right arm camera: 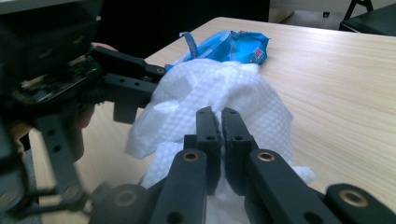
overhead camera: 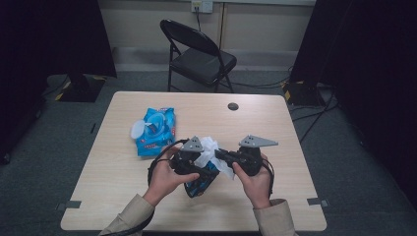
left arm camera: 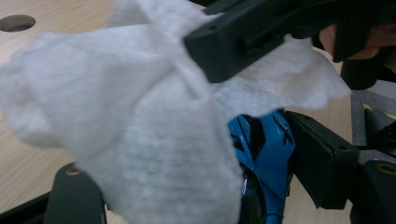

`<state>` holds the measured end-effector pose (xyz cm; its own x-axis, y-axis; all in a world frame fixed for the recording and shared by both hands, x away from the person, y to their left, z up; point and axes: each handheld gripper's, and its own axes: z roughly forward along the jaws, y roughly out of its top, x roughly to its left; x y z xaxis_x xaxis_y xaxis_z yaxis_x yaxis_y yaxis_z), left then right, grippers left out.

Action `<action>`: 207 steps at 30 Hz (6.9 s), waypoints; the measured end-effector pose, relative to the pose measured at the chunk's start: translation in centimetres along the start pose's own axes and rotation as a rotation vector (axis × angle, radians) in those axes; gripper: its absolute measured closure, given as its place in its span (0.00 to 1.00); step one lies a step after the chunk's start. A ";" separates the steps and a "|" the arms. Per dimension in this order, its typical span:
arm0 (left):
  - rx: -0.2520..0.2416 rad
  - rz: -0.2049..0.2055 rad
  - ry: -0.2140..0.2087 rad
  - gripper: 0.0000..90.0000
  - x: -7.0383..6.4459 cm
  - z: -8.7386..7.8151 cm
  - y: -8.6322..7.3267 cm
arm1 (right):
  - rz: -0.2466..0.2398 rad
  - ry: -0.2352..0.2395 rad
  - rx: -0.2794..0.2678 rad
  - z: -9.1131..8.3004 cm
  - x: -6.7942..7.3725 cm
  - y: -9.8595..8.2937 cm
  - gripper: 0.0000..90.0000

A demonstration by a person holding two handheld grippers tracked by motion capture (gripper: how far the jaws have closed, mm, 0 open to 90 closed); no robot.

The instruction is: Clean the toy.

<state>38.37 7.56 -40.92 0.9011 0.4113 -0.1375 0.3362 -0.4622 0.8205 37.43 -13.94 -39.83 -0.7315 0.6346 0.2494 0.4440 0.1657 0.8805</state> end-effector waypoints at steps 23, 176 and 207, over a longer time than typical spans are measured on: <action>-0.033 -0.039 0.036 0.29 1.4 -2.1 -0.6 | 0.074 -0.088 -0.030 -1.3 -4.0 0.5 0.98; -0.107 -0.037 0.117 0.29 3.3 -4.2 -0.3 | 0.013 0.115 -0.079 -1.9 -2.7 1.8 0.97; -0.103 -0.007 0.103 0.29 2.5 -3.6 0.3 | -0.024 0.193 0.043 1.6 -1.4 -0.5 0.97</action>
<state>39.78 11.26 -39.03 0.8641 0.4952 -0.0904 0.3080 -0.3781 0.8730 39.07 -13.66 -41.24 -0.8261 0.4741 0.3047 0.4438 0.2139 0.8702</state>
